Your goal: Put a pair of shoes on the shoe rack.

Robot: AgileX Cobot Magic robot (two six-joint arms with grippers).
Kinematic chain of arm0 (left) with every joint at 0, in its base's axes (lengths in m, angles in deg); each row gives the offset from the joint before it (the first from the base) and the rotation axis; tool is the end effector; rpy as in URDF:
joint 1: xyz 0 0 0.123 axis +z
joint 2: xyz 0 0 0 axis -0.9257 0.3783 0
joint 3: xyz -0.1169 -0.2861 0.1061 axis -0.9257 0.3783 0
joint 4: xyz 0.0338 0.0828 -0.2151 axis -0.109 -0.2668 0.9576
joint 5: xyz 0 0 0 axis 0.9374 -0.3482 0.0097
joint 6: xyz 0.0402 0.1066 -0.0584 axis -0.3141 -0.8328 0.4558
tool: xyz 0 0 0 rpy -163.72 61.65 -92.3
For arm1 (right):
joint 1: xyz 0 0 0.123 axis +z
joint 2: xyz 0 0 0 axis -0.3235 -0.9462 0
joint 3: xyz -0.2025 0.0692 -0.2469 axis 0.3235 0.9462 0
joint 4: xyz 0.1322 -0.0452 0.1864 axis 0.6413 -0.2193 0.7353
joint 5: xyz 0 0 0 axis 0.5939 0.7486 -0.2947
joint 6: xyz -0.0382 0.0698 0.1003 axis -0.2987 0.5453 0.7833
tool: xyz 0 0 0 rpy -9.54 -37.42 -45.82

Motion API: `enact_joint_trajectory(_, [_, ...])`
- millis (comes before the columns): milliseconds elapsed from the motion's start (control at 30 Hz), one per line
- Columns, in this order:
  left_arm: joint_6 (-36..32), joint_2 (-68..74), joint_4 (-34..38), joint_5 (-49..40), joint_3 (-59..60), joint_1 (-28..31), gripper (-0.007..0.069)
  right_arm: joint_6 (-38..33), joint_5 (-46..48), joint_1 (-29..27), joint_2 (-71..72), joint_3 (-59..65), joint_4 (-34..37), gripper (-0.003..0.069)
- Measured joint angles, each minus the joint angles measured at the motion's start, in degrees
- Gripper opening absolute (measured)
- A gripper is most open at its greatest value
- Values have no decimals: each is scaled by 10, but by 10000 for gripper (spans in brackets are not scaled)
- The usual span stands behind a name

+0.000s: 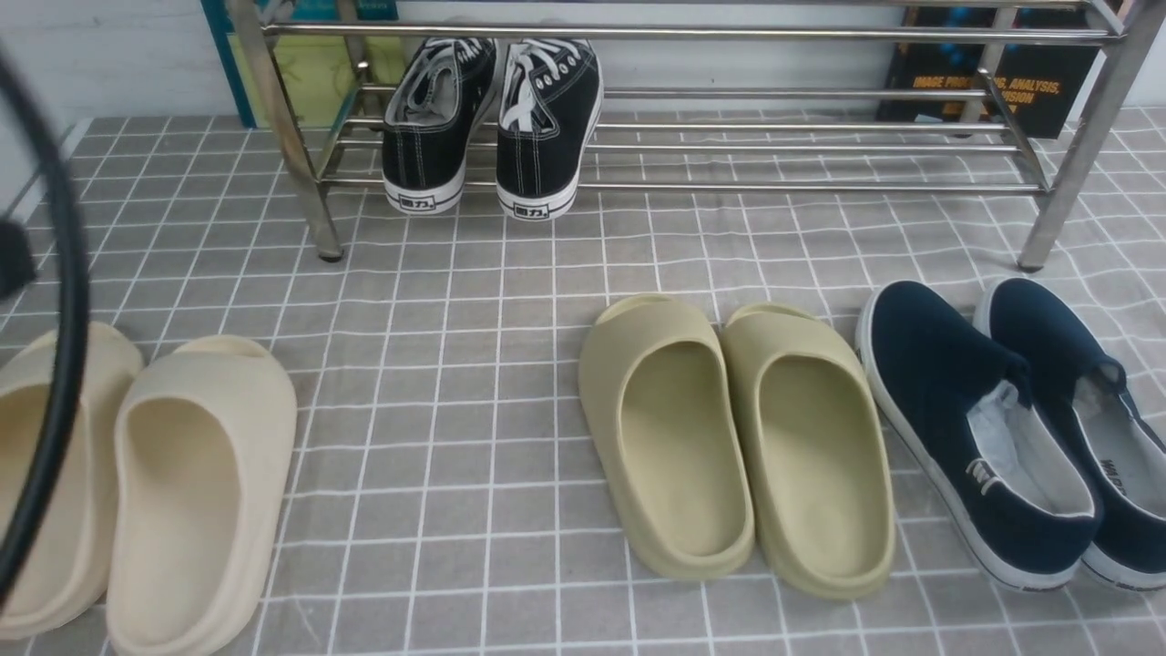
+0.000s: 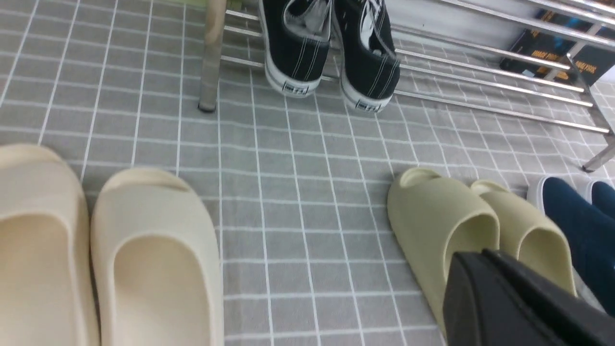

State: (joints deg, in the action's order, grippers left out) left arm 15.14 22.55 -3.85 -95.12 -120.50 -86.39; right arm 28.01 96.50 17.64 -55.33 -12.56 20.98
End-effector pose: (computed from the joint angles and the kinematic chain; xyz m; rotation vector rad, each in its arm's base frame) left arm 0.0698 -0.0201 0.4052 -0.0737 2.0186 -0.4275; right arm 0.0265 -0.0046 0.1626 0.1639 1.8643 0.0460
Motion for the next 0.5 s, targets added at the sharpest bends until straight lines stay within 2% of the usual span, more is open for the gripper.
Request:
enact_joint_trajectory(267, [8, -56, 19, -69, 43, 0, -13, 0, 0, 0, 0, 0, 0, 246])
enact_joint_trajectory(500, [8, -58, -2, -101, 57, 0, -13, 0, 0, 0, 0, 0, 0, 246])
